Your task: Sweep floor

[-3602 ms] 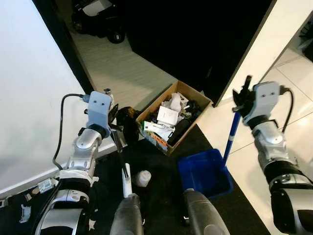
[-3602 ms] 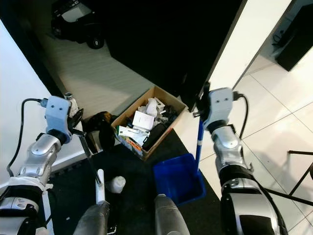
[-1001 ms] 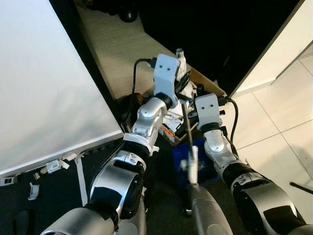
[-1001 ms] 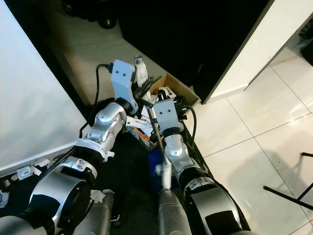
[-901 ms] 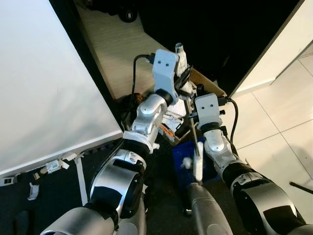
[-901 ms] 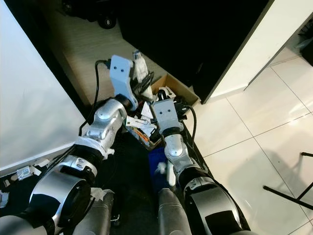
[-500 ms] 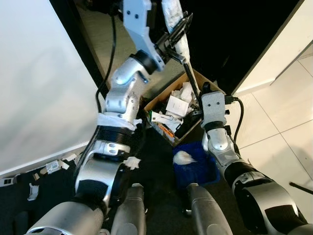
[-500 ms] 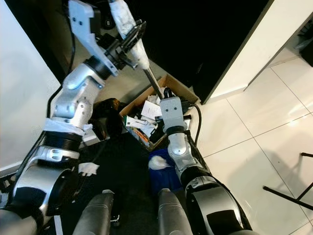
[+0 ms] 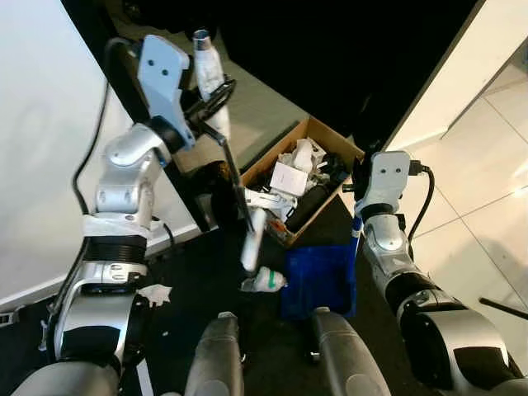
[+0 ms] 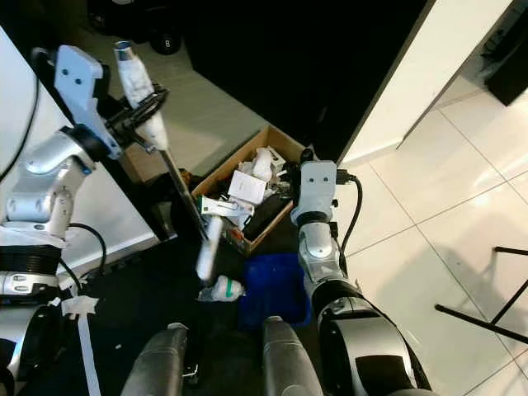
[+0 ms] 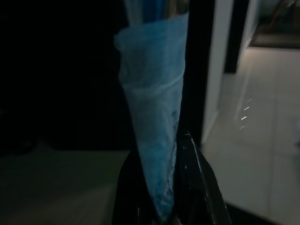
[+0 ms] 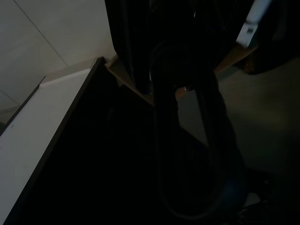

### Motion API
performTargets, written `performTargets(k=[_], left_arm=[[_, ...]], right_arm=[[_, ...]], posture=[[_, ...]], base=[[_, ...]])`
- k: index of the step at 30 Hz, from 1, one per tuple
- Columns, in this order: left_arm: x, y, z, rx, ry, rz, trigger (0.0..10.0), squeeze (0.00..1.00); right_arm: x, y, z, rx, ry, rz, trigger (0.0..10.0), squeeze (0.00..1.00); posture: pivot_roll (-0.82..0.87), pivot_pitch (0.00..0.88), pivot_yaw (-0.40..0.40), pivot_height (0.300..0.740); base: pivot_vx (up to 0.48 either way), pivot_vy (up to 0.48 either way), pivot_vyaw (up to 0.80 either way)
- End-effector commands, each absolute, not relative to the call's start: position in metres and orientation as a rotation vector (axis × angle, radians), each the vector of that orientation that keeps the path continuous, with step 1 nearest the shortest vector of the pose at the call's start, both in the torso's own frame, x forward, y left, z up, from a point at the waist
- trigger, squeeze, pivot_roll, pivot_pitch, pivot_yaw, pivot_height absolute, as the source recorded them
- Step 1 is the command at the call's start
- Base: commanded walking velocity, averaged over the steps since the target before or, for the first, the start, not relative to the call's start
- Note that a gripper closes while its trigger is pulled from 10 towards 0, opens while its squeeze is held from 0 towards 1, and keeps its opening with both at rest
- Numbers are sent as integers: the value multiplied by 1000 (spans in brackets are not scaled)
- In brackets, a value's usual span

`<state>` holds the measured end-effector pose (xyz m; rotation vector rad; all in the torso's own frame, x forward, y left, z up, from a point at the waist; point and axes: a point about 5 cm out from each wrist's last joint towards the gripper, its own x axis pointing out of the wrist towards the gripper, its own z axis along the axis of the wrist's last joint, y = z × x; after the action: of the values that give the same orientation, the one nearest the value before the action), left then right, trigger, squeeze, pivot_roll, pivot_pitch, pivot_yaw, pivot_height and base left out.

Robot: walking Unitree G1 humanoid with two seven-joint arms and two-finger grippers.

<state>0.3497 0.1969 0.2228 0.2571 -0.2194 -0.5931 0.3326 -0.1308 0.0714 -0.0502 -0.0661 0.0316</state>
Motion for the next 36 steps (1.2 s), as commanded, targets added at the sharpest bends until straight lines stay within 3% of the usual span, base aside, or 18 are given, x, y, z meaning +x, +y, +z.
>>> performTargets(k=[1, 6, 12, 20, 24, 27, 32, 33, 34, 36], left_arm=[[348, 217, 226, 335, -218, -520, 10000, 0], [351, 241, 232, 408, -240, -345, 10000, 0], [350, 245, 225, 412, -236, -301, 10000, 0], [343, 248, 159, 459, -8, -294, 10000, 0], [340, 237, 140, 462, 40, -333, 10000, 0], [333, 207, 97, 507, 163, -409, 10000, 0], [333, 190, 83, 492, 194, -425, 10000, 0], [338, 165, 81, 422, 169, -428, 10000, 0], [338, 165, 81, 422, 169, -428, 10000, 0], [345, 137, 88, 311, 125, -441, 10000, 0]], right_arm=[[328, -125, 65, -15, -46, 49, 10000, 0], [328, -126, 66, -32, -57, 79, 10000, 0], [328, -124, 66, -56, -57, 96, 10000, 0], [327, -119, 64, -90, -49, 119, 10000, 0], [326, -118, 63, -98, -44, 121, 10000, 0], [326, -116, 62, -107, -40, 115, 10000, 0], [326, -115, 63, -109, -40, 113, 10000, 0], [326, -115, 62, -111, -36, 105, 10000, 0], [326, -115, 62, -111, -36, 105, 10000, 0], [326, -118, 60, -117, -24, 93, 10000, 0]], posture=[[90, 91, -26, 740], [89, 92, -28, 740], [88, 92, -23, 740], [89, 96, -17, 740], [86, 96, -17, 740], [82, 91, -15, 740], [80, 90, -14, 740], [77, 88, -14, 740], [77, 88, -14, 740], [68, 87, -10, 740]], base=[[0, 0, 0], [0, 0, 0], [0, 0, 0], [0, 0, 0], [0, 0, 0], [0, 0, 0], [0, 0, 0], [0, 0, 0], [0, 0, 0], [0, 0, 0]])
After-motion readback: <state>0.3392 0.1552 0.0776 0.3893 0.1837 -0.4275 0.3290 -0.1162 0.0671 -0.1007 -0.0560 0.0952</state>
